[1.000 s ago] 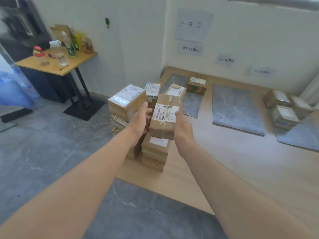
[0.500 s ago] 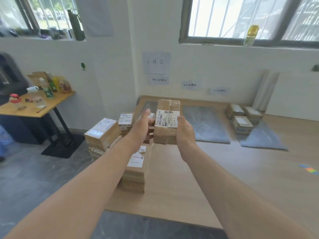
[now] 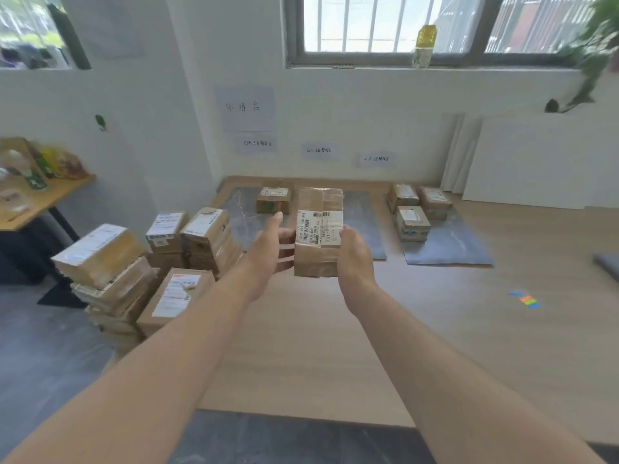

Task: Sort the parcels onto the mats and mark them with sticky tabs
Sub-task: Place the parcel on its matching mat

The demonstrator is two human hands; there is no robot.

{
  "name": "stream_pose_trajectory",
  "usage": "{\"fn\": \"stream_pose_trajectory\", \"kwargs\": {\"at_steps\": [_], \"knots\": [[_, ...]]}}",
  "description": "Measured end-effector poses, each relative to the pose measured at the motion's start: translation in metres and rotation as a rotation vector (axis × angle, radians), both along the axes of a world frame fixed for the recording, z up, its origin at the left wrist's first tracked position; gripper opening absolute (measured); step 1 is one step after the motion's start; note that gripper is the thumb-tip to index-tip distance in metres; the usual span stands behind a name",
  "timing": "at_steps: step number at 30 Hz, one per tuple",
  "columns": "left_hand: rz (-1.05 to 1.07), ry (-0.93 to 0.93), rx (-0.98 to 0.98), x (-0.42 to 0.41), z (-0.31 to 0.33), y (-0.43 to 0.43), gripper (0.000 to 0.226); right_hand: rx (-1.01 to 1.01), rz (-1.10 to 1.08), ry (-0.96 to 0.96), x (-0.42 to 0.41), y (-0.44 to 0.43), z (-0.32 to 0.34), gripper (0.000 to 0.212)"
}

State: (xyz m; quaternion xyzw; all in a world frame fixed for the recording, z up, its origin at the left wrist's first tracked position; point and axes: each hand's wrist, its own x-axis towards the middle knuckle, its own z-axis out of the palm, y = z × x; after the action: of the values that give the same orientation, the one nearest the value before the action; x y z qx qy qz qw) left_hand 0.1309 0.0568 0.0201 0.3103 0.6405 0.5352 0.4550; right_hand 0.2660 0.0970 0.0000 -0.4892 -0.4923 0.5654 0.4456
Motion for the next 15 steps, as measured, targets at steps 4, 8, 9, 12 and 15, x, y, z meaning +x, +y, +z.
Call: {"fn": "stream_pose_trajectory", "kwargs": {"at_steps": [4, 8, 9, 12, 15], "knots": [[0.003, -0.024, -0.001, 0.043, -0.007, 0.022, 0.057, -0.006, -0.021, -0.017, 0.04, 0.023, -0.009, 0.046], [-0.02, -0.038, -0.016, 0.068, -0.013, 0.046, 0.059, -0.021, -0.043, -0.018, 0.069, 0.043, -0.017, 0.05], [-0.024, -0.04, -0.021, 0.071, -0.016, 0.052, 0.059, -0.03, -0.044, -0.019, 0.074, 0.048, -0.018, 0.049], [-0.031, -0.044, -0.039, 0.076, -0.024, 0.072, 0.058, -0.055, -0.064, -0.037, 0.08, 0.066, -0.026, 0.049], [-0.043, -0.061, -0.064, 0.075, -0.04, 0.094, 0.052, -0.072, -0.063, -0.046, 0.079, 0.085, -0.041, 0.046]]}}
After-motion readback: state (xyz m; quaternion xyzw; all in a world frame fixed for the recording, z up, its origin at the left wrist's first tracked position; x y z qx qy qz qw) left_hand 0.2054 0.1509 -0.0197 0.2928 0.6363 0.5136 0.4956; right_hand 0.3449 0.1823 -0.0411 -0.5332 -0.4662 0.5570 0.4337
